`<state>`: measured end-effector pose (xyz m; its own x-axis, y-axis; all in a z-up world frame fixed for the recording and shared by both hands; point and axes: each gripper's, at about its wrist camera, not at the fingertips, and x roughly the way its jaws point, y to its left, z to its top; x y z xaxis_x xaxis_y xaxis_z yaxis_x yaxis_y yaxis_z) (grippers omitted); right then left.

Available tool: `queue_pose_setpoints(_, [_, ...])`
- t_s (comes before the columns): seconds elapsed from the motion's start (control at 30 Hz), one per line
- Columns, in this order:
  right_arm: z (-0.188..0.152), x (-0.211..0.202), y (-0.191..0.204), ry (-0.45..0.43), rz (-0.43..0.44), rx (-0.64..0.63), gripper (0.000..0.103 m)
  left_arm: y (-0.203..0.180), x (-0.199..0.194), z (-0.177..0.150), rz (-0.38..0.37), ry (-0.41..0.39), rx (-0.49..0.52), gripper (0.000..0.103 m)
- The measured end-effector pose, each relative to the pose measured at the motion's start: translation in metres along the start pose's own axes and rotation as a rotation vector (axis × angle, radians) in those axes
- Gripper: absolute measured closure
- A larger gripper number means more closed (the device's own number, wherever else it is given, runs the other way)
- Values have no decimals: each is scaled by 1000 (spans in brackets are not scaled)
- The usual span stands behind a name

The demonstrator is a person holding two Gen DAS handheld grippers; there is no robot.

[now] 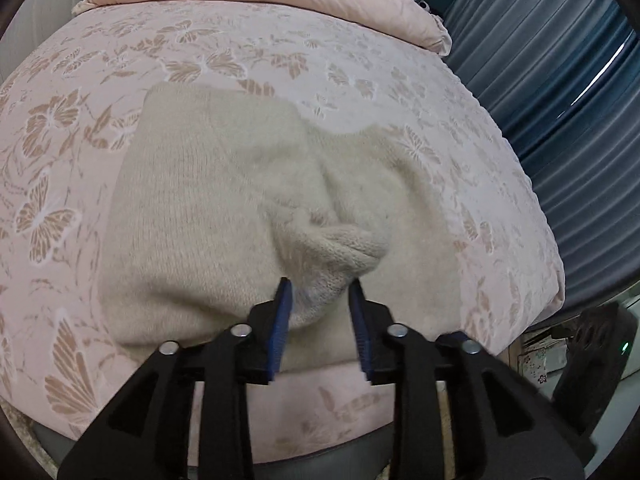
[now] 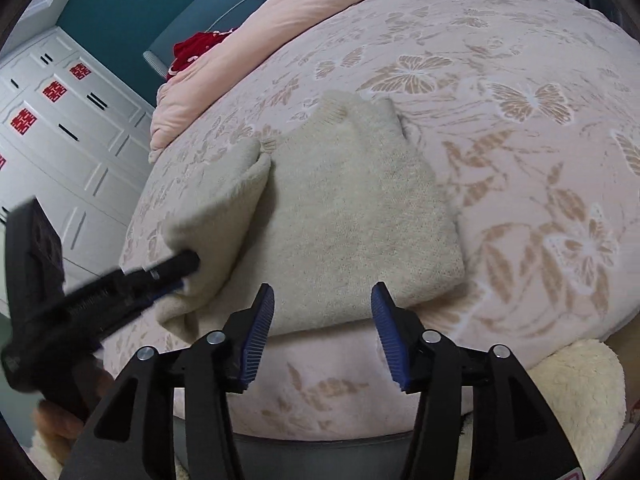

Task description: Fold small clothes

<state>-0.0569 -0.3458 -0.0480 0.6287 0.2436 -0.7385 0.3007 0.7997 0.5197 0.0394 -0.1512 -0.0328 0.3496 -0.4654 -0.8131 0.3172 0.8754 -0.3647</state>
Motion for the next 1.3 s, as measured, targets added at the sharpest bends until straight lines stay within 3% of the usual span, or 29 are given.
queue_pose_setpoints(0.03, [3,-2,2,-7,21,5,35,5,-4,-8,-3,-7,-3,54])
queue_pose_setpoints(0.07, [8,-2,6,-9,42,8,31,10,-10,-16,11,-13,-4,34])
queue_pose_setpoints(0.1, [13,-1,12,-11,66,13,24,15,-15,-22,48,-26,-1,24])
queue_pose_setpoints(0.23, [38,16,36,36,162,30,17,38,-29,-41,142,-48,40,20])
queue_pose_setpoints(0.43, [53,80,81,180,76,-6,17,64,-15,-47,254,-10,-6,19])
queue_pose_setpoints(0.47, [50,88,86,193,61,-13,18,65,-12,-46,269,-10,-10,19])
queue_pose_setpoints(0.5, [50,95,91,203,47,-24,27,67,-9,-43,277,-13,-16,19])
queue_pose_setpoints(0.53, [48,99,97,205,38,-45,49,69,-6,-42,279,-17,-22,19])
queue_pose_setpoints(0.57, [47,102,103,210,28,-73,64,71,-2,-40,287,-17,-29,26])
queue_pose_setpoints(0.6, [47,104,109,211,2,-104,86,73,2,-38,286,-7,-32,38])
queue_pose_setpoints(0.67, [55,93,123,177,41,-142,87,79,11,-34,257,38,-55,77])
queue_pose_setpoints(0.77, [77,36,144,43,210,-176,89,87,8,-32,188,36,-134,89])
queue_pose_setpoints(0.83, [85,-3,145,-51,242,-202,89,82,3,-30,157,20,-123,89])
queue_pose_setpoints(0.9, [81,-21,121,-111,176,-205,89,69,-2,-27,164,2,-82,89])
queue_pose_setpoints(0.93, [75,-18,102,-120,101,-210,89,64,0,-25,171,9,-67,90])
queue_pose_setpoints(1.0, [60,17,48,-33,-81,-170,89,62,9,-25,181,44,-72,91])
queue_pose_setpoints(1.03, [50,35,13,41,-110,-83,89,63,15,-27,179,67,-81,91])
queue_pose_setpoints(1.07, [39,47,-17,93,-99,15,89,63,20,-30,175,83,-87,91])
queue_pose_setpoints(1.13, [24,44,-48,71,13,146,88,58,23,-36,183,92,-68,91])
queue_pose_setpoints(1.3, [32,39,-39,71,62,148,78,51,18,-43,209,95,-33,89])
